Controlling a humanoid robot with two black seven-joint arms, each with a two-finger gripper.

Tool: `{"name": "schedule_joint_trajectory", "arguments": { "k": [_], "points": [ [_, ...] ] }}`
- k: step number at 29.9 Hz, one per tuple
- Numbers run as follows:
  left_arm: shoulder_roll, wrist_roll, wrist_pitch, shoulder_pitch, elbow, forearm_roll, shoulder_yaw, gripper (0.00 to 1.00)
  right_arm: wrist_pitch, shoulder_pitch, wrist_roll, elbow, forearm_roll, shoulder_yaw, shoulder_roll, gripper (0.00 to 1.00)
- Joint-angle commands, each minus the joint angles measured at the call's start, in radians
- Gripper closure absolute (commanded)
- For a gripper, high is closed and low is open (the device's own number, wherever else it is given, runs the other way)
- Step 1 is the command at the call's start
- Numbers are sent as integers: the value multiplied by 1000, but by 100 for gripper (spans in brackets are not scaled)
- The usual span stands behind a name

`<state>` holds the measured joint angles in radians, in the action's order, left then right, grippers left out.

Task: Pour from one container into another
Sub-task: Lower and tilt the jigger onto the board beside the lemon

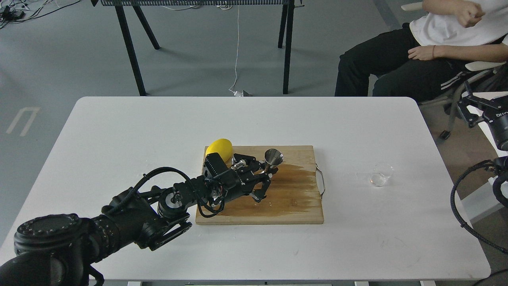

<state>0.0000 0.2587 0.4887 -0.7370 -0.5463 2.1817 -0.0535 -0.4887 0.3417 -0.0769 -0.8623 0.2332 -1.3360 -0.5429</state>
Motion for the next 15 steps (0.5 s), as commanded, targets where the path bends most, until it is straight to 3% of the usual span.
{"name": "schedule_joint_trajectory", "arguments": {
  "k": [1,9,15],
  "points": [
    [0,-18,0,11,3,0,-5,75,0,2,2,0,0,0,1,0],
    [0,-67,0,16,3,0,-14,73,0,2,2,0,0,-3,0,0],
    [0,-67,0,16,3,0,-12,71,0,2,2,0,0,-2,0,0]
  ]
}}
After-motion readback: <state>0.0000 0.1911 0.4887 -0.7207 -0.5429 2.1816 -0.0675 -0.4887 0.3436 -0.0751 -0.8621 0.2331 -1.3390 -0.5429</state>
